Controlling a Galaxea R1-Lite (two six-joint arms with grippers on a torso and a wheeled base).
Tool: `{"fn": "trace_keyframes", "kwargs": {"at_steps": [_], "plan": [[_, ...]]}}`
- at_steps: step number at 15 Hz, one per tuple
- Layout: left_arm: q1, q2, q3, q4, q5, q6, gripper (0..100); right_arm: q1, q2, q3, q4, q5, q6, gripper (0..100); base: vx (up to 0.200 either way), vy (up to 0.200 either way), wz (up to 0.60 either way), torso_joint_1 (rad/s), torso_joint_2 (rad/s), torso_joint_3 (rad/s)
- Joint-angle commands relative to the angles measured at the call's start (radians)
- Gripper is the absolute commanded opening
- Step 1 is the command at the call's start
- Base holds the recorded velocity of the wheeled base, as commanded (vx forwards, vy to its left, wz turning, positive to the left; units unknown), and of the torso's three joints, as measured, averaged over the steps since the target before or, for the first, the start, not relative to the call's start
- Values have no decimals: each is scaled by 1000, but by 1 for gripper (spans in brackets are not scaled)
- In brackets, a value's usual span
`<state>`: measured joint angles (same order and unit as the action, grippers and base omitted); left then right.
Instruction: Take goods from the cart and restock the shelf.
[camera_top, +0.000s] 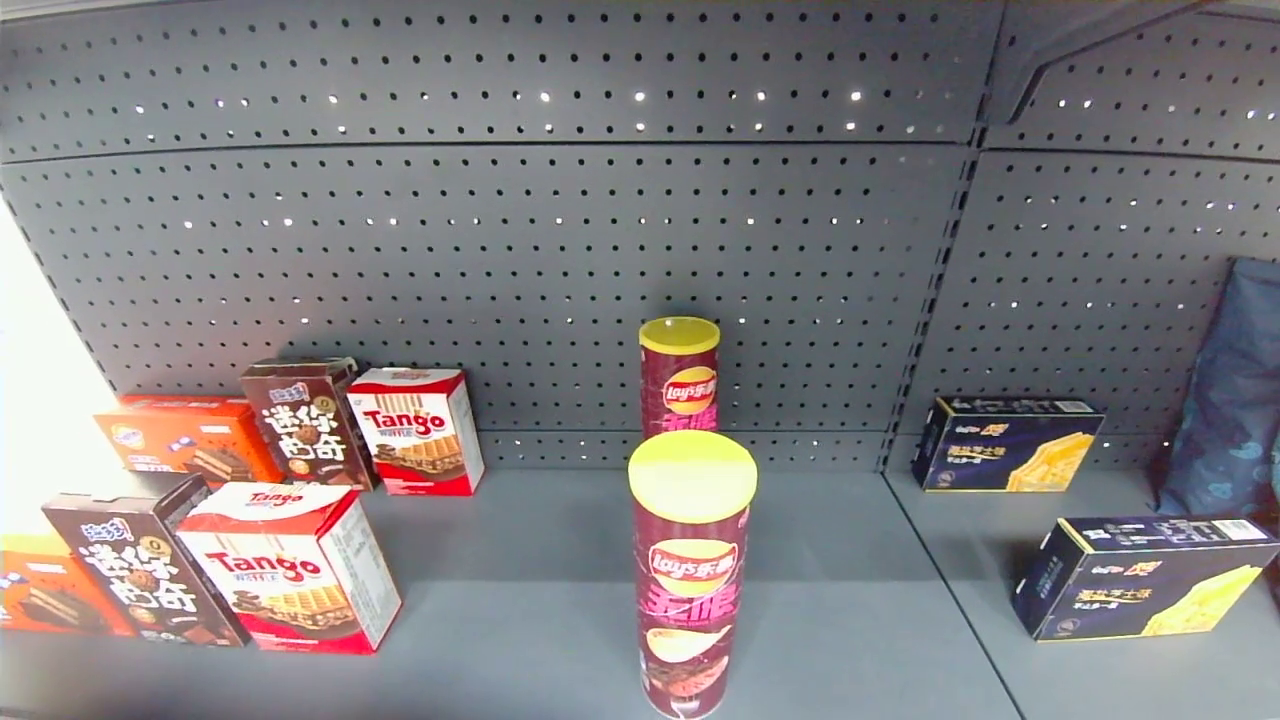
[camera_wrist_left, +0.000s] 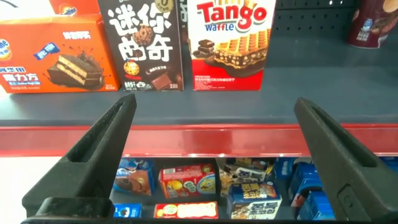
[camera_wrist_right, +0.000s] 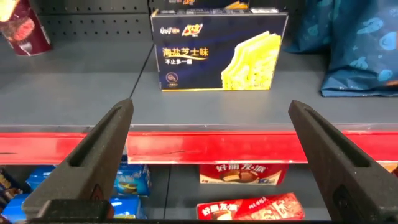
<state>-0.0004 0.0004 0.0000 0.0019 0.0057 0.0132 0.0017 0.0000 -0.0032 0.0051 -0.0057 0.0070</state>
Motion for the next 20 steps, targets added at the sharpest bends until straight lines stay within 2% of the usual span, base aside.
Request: {"fn": "trace_keyframes", "kwargs": {"at_steps": [1, 2, 12, 14, 20], "plan": [[0, 0, 0, 0, 0, 1, 100, 0, 0, 0, -1, 0, 1, 100, 0, 200, 0, 12, 7, -2], [-1, 0, 0, 0, -1, 2, 100, 0, 0, 0, -1, 0, 1, 100, 0, 200, 0, 7, 2, 7], [-1, 0, 0, 0, 0, -1, 100, 0, 0, 0, -1, 0, 1, 100, 0, 0, 0, 0, 0, 0], [-1, 0, 0, 0, 0, -1, 100, 0, 0, 0, -1, 0, 1, 100, -200, 0, 0, 2, 2, 0], [-1, 0, 0, 0, 0, -1, 100, 0, 0, 0, -1, 0, 1, 100, 0, 0, 0, 0, 0, 0]]}}
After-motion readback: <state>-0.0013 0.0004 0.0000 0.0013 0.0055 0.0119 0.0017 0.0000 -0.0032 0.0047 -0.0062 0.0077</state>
